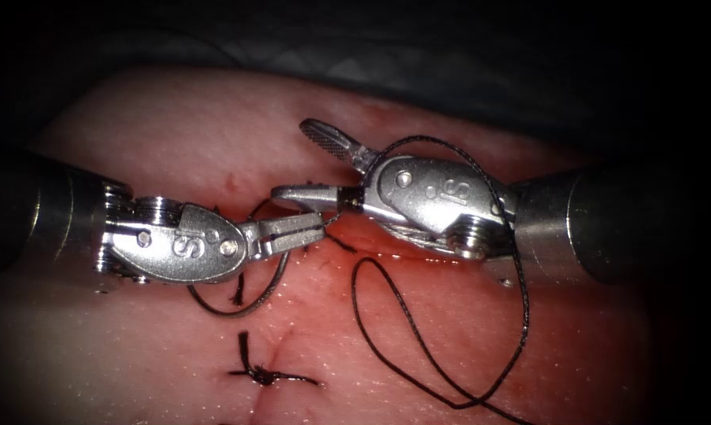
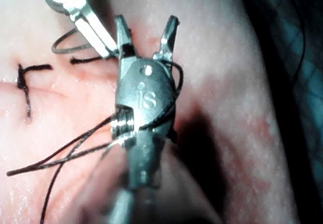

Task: Wound Closure
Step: Pass over the needle from the left to the right gripper

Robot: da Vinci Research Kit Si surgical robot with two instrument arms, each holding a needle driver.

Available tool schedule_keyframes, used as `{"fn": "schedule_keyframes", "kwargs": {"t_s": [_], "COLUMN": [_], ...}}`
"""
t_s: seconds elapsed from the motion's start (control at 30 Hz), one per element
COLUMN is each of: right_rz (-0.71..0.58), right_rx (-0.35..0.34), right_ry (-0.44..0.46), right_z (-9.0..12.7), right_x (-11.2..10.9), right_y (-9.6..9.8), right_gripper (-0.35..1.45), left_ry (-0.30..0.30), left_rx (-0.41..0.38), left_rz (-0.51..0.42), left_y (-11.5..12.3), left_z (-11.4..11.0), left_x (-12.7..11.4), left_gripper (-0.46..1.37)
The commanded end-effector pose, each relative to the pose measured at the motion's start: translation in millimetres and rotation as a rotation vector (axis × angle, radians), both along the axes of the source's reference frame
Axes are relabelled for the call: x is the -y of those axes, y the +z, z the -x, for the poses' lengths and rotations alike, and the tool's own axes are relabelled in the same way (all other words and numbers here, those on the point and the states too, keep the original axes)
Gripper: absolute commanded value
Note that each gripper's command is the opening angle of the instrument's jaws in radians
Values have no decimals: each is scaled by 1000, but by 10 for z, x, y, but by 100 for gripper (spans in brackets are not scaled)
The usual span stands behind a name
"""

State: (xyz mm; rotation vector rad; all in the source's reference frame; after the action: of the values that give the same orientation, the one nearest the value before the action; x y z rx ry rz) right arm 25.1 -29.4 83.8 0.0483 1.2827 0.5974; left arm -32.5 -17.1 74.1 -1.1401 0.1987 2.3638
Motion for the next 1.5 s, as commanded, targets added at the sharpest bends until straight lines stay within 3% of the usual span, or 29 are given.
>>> {"fn": "schedule_keyframes", "kwargs": {"t_s": [0.03,0.83,1.1,1.5], "right_rz": [0,5,-1,-16], "right_rx": [-3,-51,-56,-31], "right_ry": [1,23,-2,-67], "right_z": [1,25,42,57], "right_x": [-1,-7,1,13], "right_y": [-1,-28,-34,-36], "right_gripper": [104,105,106,108], "left_ry": [1,-4,-25,-83], "left_rx": [0,5,-1,14], "left_rz": [0,0,-12,9], "left_y": [0,10,17,4], "left_z": [0,-3,-5,-4], "left_x": [0,-2,-6,-18], "left_gripper": [-35,-35,-35,-35]}}
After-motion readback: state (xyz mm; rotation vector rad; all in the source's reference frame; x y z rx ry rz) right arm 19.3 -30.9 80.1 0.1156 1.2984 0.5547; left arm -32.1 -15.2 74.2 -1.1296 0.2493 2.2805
